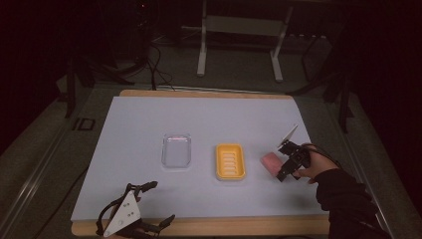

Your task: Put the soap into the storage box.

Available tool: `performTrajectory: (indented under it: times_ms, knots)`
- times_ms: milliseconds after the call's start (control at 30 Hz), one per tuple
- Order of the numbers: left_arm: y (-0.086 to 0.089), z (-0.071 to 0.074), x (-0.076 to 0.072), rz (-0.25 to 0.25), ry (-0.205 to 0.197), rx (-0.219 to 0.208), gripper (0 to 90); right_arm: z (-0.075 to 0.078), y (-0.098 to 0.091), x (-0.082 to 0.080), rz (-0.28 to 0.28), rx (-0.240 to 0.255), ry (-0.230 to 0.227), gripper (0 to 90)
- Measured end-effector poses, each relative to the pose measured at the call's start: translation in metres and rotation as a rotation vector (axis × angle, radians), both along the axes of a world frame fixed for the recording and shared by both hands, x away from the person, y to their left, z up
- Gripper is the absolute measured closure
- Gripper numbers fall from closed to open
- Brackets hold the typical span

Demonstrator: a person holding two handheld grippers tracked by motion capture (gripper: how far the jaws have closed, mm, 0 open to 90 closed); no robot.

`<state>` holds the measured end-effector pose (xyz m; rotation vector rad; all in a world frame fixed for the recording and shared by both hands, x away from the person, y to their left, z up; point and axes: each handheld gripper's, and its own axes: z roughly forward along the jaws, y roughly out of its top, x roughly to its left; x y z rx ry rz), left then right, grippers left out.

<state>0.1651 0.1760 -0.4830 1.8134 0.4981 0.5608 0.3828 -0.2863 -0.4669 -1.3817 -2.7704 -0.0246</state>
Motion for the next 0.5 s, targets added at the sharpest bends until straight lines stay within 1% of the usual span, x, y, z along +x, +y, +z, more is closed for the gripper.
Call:
performTrajectory:
  times_ms: [33,300,367,400,500]
  knots:
    - [0.000,0.000,0.000,0.000,0.000,0.000,1.7,0.000,0.002,0.001,-0.003,0.000,-0.001,18.5]
    - [0.000,0.000,0.000,0.000,-0.001,0.000,1.7,-0.002,0.013,0.010,-0.012,0.015,-0.041,18.5]
    - [0.000,0.000,0.000,-0.001,0.000,0.001,1.7,-0.003,0.015,0.012,-0.016,0.021,-0.044,18.5]
    - [0.000,0.000,0.000,-0.002,0.000,0.002,1.7,-0.004,0.017,0.013,-0.017,0.024,-0.054,18.5]
    - [0.000,0.000,0.000,-0.001,-0.001,0.004,1.7,-0.008,0.019,0.016,-0.024,0.018,-0.067,18.5]
